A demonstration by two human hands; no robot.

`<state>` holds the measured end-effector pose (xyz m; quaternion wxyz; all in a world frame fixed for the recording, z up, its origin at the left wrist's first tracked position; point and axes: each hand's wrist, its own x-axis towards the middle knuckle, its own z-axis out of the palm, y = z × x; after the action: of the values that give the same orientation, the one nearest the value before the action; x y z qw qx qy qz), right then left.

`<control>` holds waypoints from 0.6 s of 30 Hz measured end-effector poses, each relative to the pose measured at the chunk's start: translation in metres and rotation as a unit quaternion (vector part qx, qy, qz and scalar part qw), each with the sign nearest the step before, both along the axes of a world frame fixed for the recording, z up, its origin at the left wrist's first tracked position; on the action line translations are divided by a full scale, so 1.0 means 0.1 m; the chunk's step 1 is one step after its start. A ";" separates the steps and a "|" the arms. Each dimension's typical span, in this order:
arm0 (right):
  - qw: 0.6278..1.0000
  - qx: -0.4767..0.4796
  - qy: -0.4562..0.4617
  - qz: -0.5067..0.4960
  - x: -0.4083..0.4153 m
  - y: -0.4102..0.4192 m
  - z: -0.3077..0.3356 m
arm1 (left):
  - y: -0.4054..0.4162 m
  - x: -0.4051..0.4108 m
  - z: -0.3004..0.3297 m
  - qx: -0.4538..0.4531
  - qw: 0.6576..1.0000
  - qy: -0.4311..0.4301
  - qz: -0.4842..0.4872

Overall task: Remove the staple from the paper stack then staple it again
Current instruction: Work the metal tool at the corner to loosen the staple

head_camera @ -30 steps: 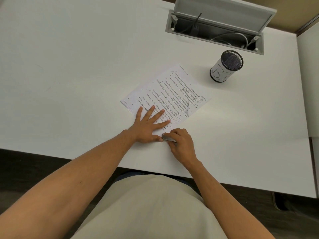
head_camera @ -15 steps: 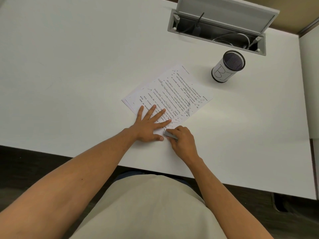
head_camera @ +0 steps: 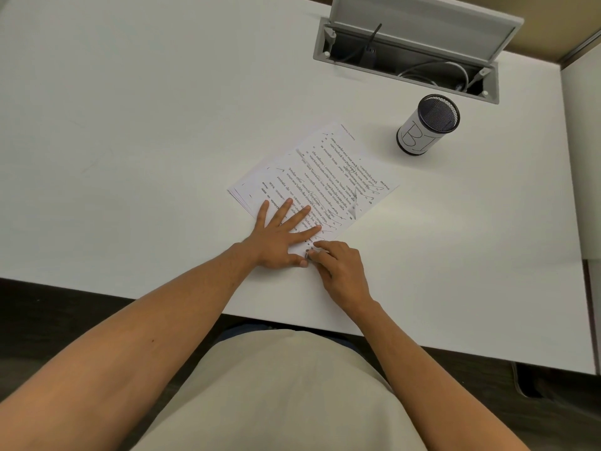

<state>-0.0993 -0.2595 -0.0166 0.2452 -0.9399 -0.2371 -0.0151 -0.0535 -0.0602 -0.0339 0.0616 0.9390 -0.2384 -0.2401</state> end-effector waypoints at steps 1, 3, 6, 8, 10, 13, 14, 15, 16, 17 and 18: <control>1.000 -0.008 -0.006 0.010 -0.01 -0.01 -0.02 | 0.00 0.00 0.00 0.000 1.000 0.002 0.000; 0.999 -0.024 -0.020 0.026 -0.02 -0.03 -0.04 | 0.00 0.00 0.00 0.001 1.000 0.003 0.001; 0.998 -0.026 -0.051 0.041 -0.05 -0.05 -0.08 | 0.00 0.00 -0.01 0.004 1.000 -0.001 -0.001; 0.996 -0.021 -0.070 0.045 -0.07 -0.05 -0.10 | 0.01 0.01 -0.02 0.004 1.000 -0.001 -0.001; 0.995 -0.015 -0.082 0.048 -0.08 -0.06 -0.11 | 0.01 0.01 -0.03 0.004 1.000 0.001 -0.002; 0.994 -0.007 -0.093 0.055 -0.08 -0.07 -0.12 | 0.01 0.01 -0.05 0.005 1.000 -0.001 -0.002; 0.994 -0.005 -0.097 0.058 -0.08 -0.07 -0.12 | 0.01 0.01 -0.05 0.006 1.000 -0.002 -0.001; 0.993 -0.005 -0.102 0.062 -0.08 -0.08 -0.12 | 0.01 0.02 -0.06 0.006 1.000 -0.003 0.000; 0.992 -0.005 -0.109 0.068 -0.08 -0.09 -0.12 | 0.01 0.01 -0.06 0.004 1.000 -0.003 0.000; 0.990 -0.008 -0.115 0.075 -0.09 -0.10 -0.13 | 0.02 0.02 -0.07 -0.001 1.000 -0.002 0.001; 0.989 -0.011 -0.120 0.082 -0.11 -0.12 -0.14 | 0.02 0.01 -0.07 -0.007 1.000 0.000 0.002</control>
<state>-0.1102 -0.2712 -0.0305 0.2047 -0.9113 -0.3413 -0.1052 -0.0520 -0.0577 -0.0411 0.0683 0.9391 -0.2382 -0.2381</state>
